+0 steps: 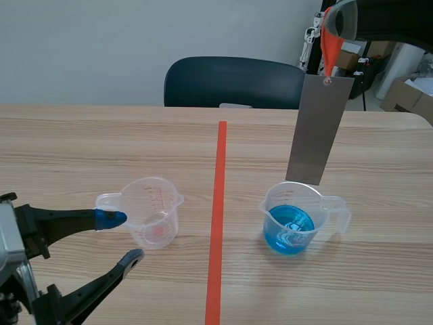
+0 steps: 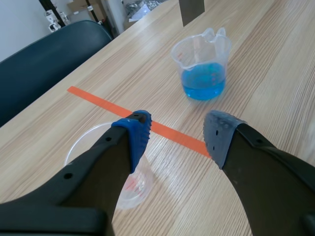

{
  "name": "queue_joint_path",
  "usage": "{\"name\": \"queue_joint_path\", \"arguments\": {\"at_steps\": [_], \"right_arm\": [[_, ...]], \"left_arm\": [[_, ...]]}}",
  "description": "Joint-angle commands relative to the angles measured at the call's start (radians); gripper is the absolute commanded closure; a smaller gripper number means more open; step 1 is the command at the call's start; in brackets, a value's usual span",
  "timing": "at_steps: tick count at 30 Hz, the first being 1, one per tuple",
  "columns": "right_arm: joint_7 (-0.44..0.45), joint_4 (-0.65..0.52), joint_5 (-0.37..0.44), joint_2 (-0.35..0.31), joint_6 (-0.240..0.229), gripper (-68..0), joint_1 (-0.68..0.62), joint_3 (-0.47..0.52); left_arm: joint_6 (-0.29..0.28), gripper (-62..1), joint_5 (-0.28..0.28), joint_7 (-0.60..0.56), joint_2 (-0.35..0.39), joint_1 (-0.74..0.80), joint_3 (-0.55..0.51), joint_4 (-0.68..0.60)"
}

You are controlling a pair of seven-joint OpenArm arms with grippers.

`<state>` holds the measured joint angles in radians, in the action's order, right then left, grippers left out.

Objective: Do the redox reaction experiment. lower the plate into the blue solution

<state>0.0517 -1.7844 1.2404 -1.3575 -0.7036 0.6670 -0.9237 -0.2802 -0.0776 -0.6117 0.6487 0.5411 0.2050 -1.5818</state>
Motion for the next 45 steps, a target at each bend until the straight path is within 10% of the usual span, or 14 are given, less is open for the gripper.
{"name": "queue_joint_path", "arguments": {"at_steps": [1,12,26,45], "right_arm": [[0.016,-0.006,0.006,-0.011,0.000,0.3,0.014,0.028],[0.020,-0.005,-0.026,0.006,0.007,0.3,0.008,0.028],[0.026,-0.003,-0.074,0.039,0.027,0.3,-0.042,0.028],[0.042,-0.002,-0.111,0.040,0.034,0.3,-0.069,0.028]], "left_arm": [[0.005,-31.8,0.014,-0.049,0.016,0.033,-0.018,-0.018],[0.005,-51.6,0.129,-0.297,0.128,0.280,-0.202,-0.018],[-0.089,-58.6,0.173,-0.640,0.156,0.513,-0.357,-0.018],[-0.158,-61.2,0.191,-0.664,0.156,0.545,-0.370,-0.018]]}}
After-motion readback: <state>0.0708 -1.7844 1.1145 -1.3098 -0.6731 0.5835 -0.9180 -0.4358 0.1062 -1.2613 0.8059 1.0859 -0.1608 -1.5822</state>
